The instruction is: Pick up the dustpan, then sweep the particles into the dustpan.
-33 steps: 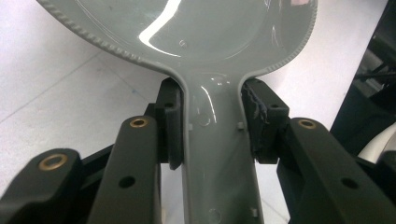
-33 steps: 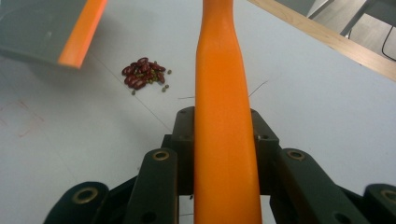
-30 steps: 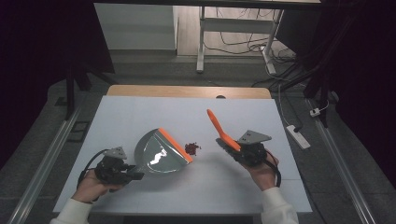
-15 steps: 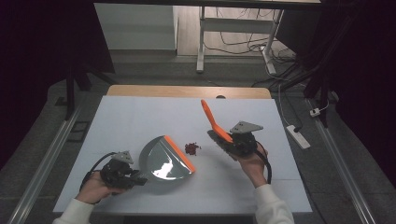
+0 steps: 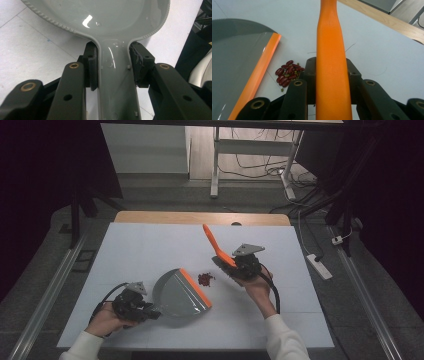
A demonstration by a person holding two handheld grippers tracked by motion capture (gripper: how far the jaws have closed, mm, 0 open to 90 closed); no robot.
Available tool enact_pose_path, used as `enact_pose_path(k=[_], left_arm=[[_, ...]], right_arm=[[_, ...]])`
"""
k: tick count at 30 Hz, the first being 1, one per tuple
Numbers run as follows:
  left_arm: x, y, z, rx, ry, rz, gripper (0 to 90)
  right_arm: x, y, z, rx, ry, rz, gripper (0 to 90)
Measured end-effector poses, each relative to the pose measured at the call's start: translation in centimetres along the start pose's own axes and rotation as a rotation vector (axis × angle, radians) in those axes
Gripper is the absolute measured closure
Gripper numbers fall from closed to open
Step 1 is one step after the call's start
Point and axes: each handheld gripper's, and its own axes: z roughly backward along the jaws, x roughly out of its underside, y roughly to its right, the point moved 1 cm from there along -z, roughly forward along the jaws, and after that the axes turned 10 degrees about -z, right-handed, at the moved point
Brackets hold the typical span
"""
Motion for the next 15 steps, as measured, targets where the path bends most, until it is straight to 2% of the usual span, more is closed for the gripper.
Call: enact_pose_path(k=[6,10,15], left_arm=[[0.0,0.05,0.05,-0.016,0.002,0.008,61.5],[-0.09,-0.07,0.13,0.001,0.015,0.016,61.5],[-0.07,-0.24,0.13,-0.008,0.01,0.037,61.5]], right_arm=[[0.16,0.19,-0.46,0.003,-0.013,0.0,70.2],[0.08,0.29,-0.45,0.006,-0.015,0.008,70.3],[0.2,0.49,-0.95,0.012,-0.032,0.001,70.3]])
